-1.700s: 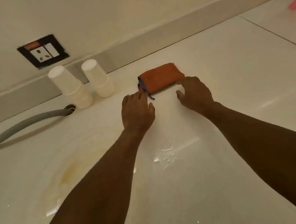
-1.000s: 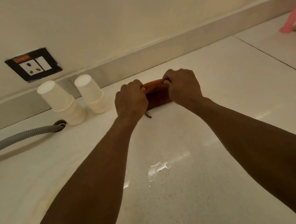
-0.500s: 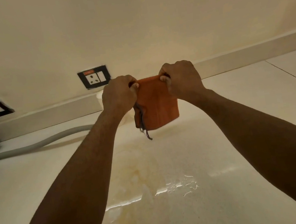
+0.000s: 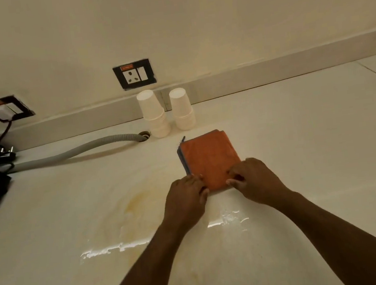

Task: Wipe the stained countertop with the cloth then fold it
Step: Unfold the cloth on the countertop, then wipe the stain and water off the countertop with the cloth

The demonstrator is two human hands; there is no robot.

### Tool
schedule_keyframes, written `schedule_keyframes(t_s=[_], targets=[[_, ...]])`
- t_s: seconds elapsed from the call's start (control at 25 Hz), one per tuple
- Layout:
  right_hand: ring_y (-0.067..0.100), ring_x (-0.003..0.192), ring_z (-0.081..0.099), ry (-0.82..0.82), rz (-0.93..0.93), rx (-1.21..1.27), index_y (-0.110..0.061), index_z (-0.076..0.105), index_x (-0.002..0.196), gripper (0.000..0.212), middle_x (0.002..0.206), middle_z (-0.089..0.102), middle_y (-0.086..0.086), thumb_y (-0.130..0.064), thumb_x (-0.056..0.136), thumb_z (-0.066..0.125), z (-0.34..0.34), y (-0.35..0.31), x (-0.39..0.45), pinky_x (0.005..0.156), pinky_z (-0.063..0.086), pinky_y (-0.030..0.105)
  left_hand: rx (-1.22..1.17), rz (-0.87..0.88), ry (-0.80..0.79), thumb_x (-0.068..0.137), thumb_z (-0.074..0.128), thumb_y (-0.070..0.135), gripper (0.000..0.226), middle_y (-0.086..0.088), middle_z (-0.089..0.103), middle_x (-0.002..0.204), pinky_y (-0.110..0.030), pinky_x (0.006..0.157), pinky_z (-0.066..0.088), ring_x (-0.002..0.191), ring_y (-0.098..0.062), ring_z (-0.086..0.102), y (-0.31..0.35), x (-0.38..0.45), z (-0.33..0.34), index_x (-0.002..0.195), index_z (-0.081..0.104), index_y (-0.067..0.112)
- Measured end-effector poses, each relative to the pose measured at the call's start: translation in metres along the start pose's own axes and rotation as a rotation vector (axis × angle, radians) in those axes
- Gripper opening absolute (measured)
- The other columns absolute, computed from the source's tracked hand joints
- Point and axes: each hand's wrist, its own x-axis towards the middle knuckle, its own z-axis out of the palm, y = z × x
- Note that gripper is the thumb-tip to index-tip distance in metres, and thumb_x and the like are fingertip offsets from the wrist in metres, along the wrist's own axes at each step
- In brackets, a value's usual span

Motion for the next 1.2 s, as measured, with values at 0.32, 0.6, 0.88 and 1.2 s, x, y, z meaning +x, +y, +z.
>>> schedule_keyframes(t_s=[0.32, 0.6, 0.88, 1.2], targets=[[0.034, 0.118, 0.058, 0.107, 0.109, 0.130, -0.013, 0.046, 0.139, 0.070, 0.135, 0.058, 0.014, -0.064, 0.091, 0.042, -0.006, -0.029, 0.022, 0.100, 0.046, 0.048, -0.068, -0.279, 0.172, 0.099, 0.038, 0.042, 0.050, -0.002, 0.044, 0.151, -0.037, 0.118, 0.023, 0.143, -0.019, 0.034, -0.088, -0.029, -0.024, 0.142, 0.044, 0.019], [0.033, 0.139, 0.036, 0.016, 0.174, 0.018, -0.014, 0.033, 0.148, 0.071, 0.155, 0.035, 0.010, -0.058, 0.094, 0.042, 0.017, -0.048, 0.061, 0.114, 0.028, 0.051, -0.118, -0.565, 0.269, 0.099, 0.042, 0.036, 0.051, -0.009, 0.039, 0.154, -0.041, 0.119, 0.023, 0.144, -0.025, 0.033, -0.189, -0.075, -0.033, 0.145, 0.040, 0.012], [0.038, 0.147, 0.010, -0.158, 0.173, -0.258, -0.033, 0.010, 0.151, 0.074, 0.163, 0.008, 0.006, -0.068, 0.091, 0.034, 0.045, -0.050, 0.085, 0.115, 0.011, 0.064, -0.092, -0.669, 0.182, 0.101, 0.037, 0.035, 0.054, -0.008, 0.026, 0.160, -0.040, 0.121, 0.016, 0.148, -0.025, 0.022, -0.263, -0.093, -0.036, 0.149, 0.033, 0.011], [0.032, 0.149, 0.006, -0.064, 0.284, -0.318, -0.031, 0.014, 0.153, 0.061, 0.164, 0.007, 0.004, -0.055, 0.097, 0.020, 0.045, -0.025, 0.103, 0.115, 0.010, 0.065, -0.299, -0.719, 0.386, 0.102, 0.039, 0.026, 0.045, -0.010, 0.037, 0.154, -0.035, 0.121, 0.017, 0.146, -0.023, 0.027, -0.285, -0.098, -0.026, 0.143, 0.044, 0.006]])
